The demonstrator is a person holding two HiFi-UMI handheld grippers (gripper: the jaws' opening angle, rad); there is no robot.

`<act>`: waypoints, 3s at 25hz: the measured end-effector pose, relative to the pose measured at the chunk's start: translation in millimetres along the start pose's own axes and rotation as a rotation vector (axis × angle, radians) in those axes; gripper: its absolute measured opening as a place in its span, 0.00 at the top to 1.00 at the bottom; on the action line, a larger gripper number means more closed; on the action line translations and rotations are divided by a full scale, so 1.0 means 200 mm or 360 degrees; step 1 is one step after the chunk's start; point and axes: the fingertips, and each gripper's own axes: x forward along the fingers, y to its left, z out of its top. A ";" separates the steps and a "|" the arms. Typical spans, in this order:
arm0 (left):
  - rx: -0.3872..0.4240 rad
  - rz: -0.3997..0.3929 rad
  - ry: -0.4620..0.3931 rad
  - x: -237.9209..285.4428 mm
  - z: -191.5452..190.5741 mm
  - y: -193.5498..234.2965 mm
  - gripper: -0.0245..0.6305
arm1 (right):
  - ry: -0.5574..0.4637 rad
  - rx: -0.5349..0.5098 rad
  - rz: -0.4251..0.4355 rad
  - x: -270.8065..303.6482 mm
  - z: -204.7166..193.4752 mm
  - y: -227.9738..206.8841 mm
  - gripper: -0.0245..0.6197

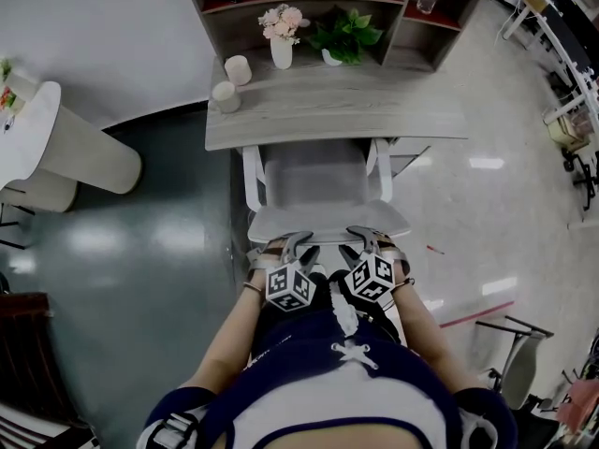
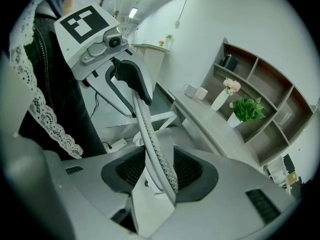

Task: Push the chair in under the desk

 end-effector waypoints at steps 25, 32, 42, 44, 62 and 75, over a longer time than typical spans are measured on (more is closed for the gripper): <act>0.0034 0.0022 -0.0028 0.04 0.01 0.08 0.74 | -0.0003 -0.0008 -0.0036 0.04 0.02 -0.09 0.71; 0.0031 0.0023 -0.0032 0.06 0.01 0.13 0.74 | 0.0006 -0.0007 -0.0020 0.07 0.03 -0.13 0.71; 0.0034 0.0020 -0.0035 0.08 0.02 0.18 0.74 | 0.0004 -0.0010 -0.0028 0.09 0.04 -0.18 0.71; 0.0035 0.0020 -0.0038 0.09 0.02 0.19 0.74 | 0.0003 -0.0010 -0.0029 0.10 0.05 -0.19 0.71; 0.0032 0.0003 -0.0043 0.13 0.01 0.26 0.74 | 0.0013 -0.0002 -0.0023 0.15 0.06 -0.26 0.71; 0.0029 0.0000 -0.0041 0.17 0.01 0.34 0.74 | 0.0008 -0.0005 -0.0037 0.19 0.08 -0.33 0.71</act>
